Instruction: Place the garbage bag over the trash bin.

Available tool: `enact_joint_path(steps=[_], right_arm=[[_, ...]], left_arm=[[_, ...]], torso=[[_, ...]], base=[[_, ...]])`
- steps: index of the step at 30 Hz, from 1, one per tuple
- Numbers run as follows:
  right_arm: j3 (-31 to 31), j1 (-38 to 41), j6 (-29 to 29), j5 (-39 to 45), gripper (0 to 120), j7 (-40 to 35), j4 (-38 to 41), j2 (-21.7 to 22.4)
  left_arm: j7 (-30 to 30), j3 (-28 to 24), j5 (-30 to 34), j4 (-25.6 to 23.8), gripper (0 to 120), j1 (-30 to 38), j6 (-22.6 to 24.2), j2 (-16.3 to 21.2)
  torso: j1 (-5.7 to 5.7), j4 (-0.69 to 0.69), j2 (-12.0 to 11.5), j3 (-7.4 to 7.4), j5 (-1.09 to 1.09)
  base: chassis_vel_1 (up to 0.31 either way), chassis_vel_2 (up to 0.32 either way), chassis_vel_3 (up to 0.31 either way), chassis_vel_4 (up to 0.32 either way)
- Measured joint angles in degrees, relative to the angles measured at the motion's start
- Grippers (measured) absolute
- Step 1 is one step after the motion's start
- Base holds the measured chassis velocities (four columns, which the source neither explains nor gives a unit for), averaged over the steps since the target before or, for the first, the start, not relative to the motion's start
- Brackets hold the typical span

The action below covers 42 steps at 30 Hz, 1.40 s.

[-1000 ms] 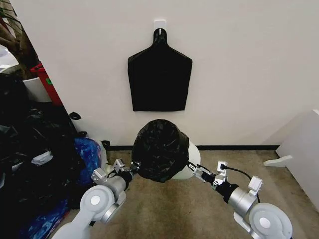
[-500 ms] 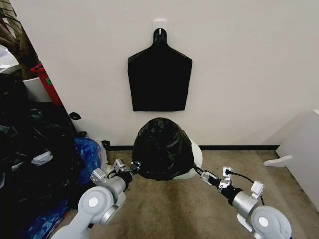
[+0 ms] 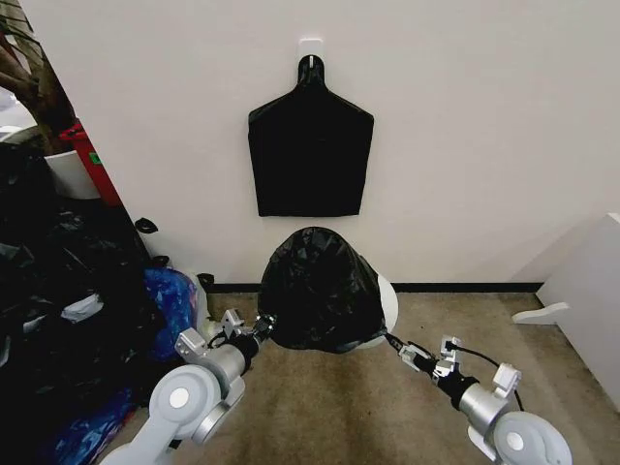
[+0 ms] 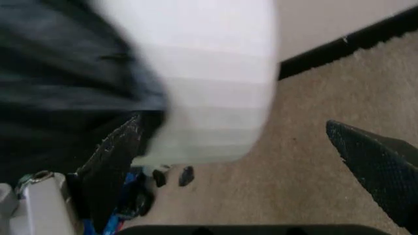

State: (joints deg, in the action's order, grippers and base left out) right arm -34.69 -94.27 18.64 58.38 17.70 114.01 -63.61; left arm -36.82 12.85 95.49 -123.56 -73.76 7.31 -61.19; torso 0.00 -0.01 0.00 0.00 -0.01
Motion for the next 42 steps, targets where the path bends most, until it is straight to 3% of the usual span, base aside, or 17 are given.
enact_joint_path(steps=[6, 10, 16, 20, 24, 27, 35, 42], right_arm=[[-1.7, -5.21, -4.5, -3.59, 100, 5.02, 3.49, 0.08], [-3.57, -8.57, -7.68, -6.38, 100, 5.92, 7.51, -0.13], [-6.3, -9.54, -8.63, -8.6, 100, 1.63, 16.67, 0.29], [-4.24, -6.87, -7.36, -9.42, 100, -4.57, 21.11, 1.66], [2.86, 0.46, -4.46, -10.9, 100, -14.82, 24.65, 3.93], [9.77, 8.04, 1.24, -10.63, 100, -24.31, 26.66, 5.67], [21.25, 13.74, 5.53, -11.92, 99, -32.87, 26.41, 9.18], [32.24, 20.86, 6.02, -12.43, 77, -40.26, 24.44, 9.31]], left_arm=[[-1.15, -0.12, -1.39, 0.57, 1, 0.57, 0.04, 0.44], [-1.74, -1.11, -6.27, 1.42, 1, 0.91, 0.51, 0.72], [0.11, -3.04, -17.49, 3.16, 1, 0.94, 1.63, 2.02], [0.74, -3.9, -22.81, 3.69, 1, 1.58, 2.66, 2.97], [0.59, -5.0, -29.64, 4.12, 1, 2.57, 3.31, 3.47], [1.09, -6.89, -36.11, 4.65, 1, 2.96, 3.36, 3.61], [2.61, -10.3, -43.5, 5.41, 1, 3.05, 2.63, 3.05], [3.07, -13.0, -47.56, 6.43, 1, 3.4, 1.63, 2.08]], torso=[[0.0, 0.0, 0.0, 0.0, 0.0], [0.0, 0.0, 0.0, 0.0, 0.01], [0.0, 0.0, 0.0, 0.0, -0.01], [0.0, 0.01, 0.0, 0.0, 0.0], [0.0, 0.01, 0.0, 0.0, 0.02], [0.0, 0.03, 0.0, 0.01, 0.01], [0.0, 0.01, 0.0, 0.01, 0.01], [0.0, 0.0, 0.0, 0.01, 0.0]], base=[[0.0, 0.0, 0.0, 0.0], [0.0, 0.0, 0.0, 0.0], [0.0, 0.0, 0.0, 0.0], [0.0, 0.0, 0.0, 0.0], [0.0, 0.0, 0.0, 0.0], [0.0, 0.0, 0.0, 0.0], [0.0, 0.0, 0.0, 0.0], [0.0, 0.0, 0.0, 0.0]])
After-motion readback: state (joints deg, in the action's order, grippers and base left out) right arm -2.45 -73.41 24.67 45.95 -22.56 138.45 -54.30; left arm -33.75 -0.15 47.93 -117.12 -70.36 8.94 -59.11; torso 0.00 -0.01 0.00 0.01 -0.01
